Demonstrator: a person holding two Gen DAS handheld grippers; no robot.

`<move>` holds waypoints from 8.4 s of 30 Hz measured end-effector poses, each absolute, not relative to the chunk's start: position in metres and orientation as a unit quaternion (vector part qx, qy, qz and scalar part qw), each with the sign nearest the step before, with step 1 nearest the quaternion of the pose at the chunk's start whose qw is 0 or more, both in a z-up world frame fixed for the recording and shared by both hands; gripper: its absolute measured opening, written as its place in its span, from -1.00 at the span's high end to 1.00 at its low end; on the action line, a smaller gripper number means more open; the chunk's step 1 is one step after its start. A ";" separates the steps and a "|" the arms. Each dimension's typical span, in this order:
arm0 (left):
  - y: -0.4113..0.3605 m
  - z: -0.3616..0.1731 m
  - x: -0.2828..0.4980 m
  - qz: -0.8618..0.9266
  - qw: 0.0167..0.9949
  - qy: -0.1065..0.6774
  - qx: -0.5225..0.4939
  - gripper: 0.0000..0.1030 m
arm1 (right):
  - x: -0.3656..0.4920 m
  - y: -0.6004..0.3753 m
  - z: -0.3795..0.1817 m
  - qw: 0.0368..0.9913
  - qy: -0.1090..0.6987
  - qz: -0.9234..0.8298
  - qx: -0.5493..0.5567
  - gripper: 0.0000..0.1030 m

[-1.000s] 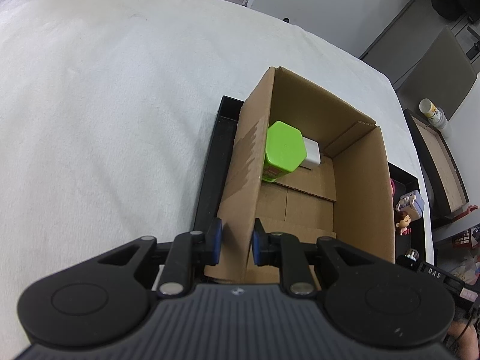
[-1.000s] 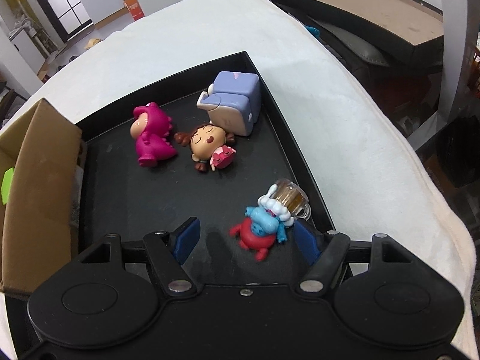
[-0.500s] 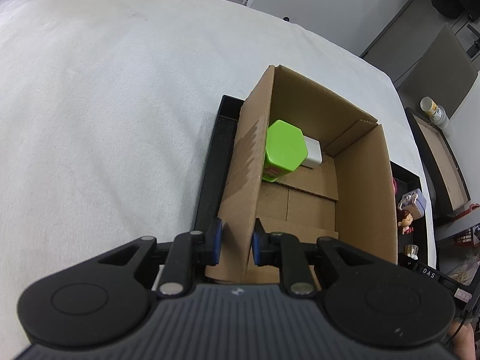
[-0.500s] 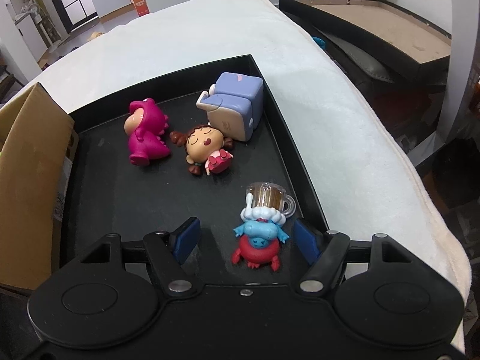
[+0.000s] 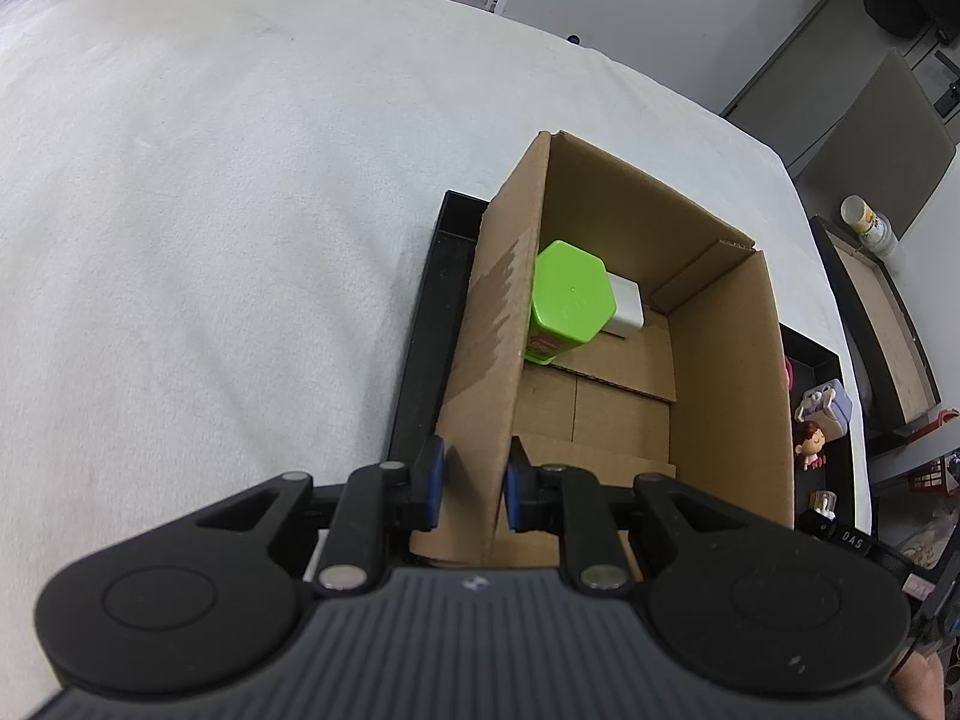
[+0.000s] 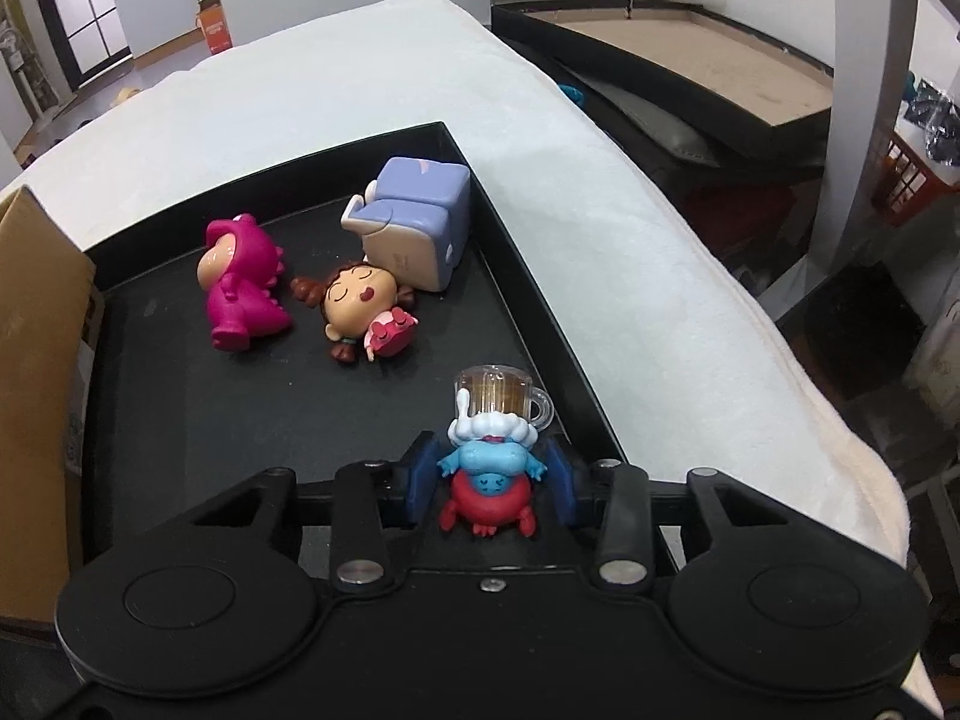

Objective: Organize rigid objects
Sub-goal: 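Grasp the blue-red figure with mug and carry it toward the box, then lower the blue-red figure into the box and open the right gripper, then move the right gripper over the tray and grasp the brown-haired girl figure, then carry the girl figure into the box and release it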

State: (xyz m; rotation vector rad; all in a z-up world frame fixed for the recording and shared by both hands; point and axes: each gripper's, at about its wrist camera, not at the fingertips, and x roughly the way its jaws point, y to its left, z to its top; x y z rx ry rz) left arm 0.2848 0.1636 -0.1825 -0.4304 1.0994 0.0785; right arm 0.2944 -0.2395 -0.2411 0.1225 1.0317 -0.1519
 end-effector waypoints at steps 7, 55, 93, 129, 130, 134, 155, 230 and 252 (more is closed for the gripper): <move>0.164 -0.182 0.286 0.037 0.830 0.518 -0.205 0.63 | 0.291 -0.234 -0.222 0.876 0.477 -0.044 0.056 0.25; 0.166 -0.182 0.282 0.022 0.830 0.514 -0.215 0.62 | 0.332 -0.070 -0.122 0.895 0.414 0.162 0.029 0.24; 0.175 -0.187 0.278 -0.005 0.823 0.518 -0.233 0.59 | 0.344 0.000 -0.161 0.865 0.464 0.149 -0.119 0.10; 0.164 -0.180 0.279 0.026 0.824 0.521 -0.221 0.60 | 0.300 -0.132 -0.124 0.887 0.437 0.150 -0.010 -0.12; 0.164 -0.180 0.279 0.028 0.824 0.521 -0.220 0.60 | 0.300 -0.136 -0.125 0.887 0.437 0.149 -0.009 -0.12; 0.161 -0.180 0.280 0.032 0.824 0.523 -0.214 0.60 | 0.298 -0.149 -0.131 0.889 0.435 0.145 0.002 -0.21; 0.152 -0.183 0.283 0.044 0.819 0.538 -0.192 0.60 | 0.319 -0.213 -0.192 0.900 0.428 0.060 0.054 -0.24; 0.154 -0.187 0.283 0.032 0.818 0.536 -0.209 0.59 | 0.302 -0.152 -0.123 0.899 0.409 0.154 0.022 0.45; 0.155 -0.189 0.281 0.023 0.817 0.534 -0.215 0.58 | 0.300 -0.080 -0.107 0.885 0.408 0.224 0.018 0.45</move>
